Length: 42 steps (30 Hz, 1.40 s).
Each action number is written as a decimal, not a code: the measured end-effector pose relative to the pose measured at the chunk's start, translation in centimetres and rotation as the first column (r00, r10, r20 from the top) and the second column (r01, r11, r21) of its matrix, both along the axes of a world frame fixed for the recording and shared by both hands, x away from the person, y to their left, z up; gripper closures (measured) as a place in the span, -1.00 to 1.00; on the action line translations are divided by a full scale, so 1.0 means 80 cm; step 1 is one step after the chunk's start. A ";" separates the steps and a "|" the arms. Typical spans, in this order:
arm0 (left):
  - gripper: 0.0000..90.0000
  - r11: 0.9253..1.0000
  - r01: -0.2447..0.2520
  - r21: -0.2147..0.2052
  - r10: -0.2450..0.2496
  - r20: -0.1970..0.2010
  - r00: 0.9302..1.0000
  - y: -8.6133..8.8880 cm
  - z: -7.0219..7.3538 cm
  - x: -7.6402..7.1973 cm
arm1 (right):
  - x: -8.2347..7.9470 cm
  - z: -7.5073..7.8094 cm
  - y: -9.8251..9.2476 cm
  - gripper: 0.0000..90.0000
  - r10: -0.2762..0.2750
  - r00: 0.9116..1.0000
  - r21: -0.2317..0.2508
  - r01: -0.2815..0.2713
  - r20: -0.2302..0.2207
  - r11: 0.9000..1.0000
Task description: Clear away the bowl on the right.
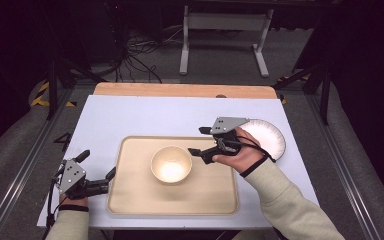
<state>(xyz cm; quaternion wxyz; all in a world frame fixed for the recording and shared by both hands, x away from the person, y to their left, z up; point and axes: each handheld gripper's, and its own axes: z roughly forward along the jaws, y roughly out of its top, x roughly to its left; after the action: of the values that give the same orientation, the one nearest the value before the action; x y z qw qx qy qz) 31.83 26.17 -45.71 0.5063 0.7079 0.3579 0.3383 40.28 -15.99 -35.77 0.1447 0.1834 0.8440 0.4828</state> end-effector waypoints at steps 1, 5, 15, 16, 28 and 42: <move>-0.99 1.000 0.001 0.001 -0.001 -0.002 1.000 0.000 0.000 0.000 | -0.002 -0.001 -0.003 -0.54 0.002 1.000 0.024 -0.003 0.028 1.000; -0.99 1.000 0.000 0.003 0.000 0.001 1.000 0.000 0.000 0.000 | -0.005 -0.006 -0.009 -0.54 0.000 0.998 0.059 -0.003 0.059 0.998; -0.99 1.000 -0.001 0.001 0.001 -0.001 1.000 0.001 0.000 0.000 | -0.013 -0.021 -0.037 -0.54 -0.038 0.993 0.122 0.024 0.111 0.992; -0.99 1.000 0.000 -0.002 0.000 0.001 1.000 0.001 0.000 0.000 | -0.014 -0.022 -0.043 -0.54 -0.045 0.992 0.131 0.029 0.118 0.991; -0.99 1.000 -0.004 -0.011 0.004 0.000 1.000 0.002 0.000 0.000 | -0.020 -0.036 -0.081 -0.55 -0.105 0.985 0.143 0.085 0.140 0.986; -0.99 1.000 -0.004 -0.010 0.004 0.000 1.000 0.002 0.000 0.000 | -0.026 -0.054 -0.120 -0.57 -0.165 0.976 0.158 0.142 0.145 0.977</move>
<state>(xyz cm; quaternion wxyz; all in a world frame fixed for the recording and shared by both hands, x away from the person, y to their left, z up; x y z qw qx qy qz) 31.82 26.33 -45.68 0.5090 0.7047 0.3611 0.3375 38.19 -25.56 -40.09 0.2340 0.2195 0.7754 0.5439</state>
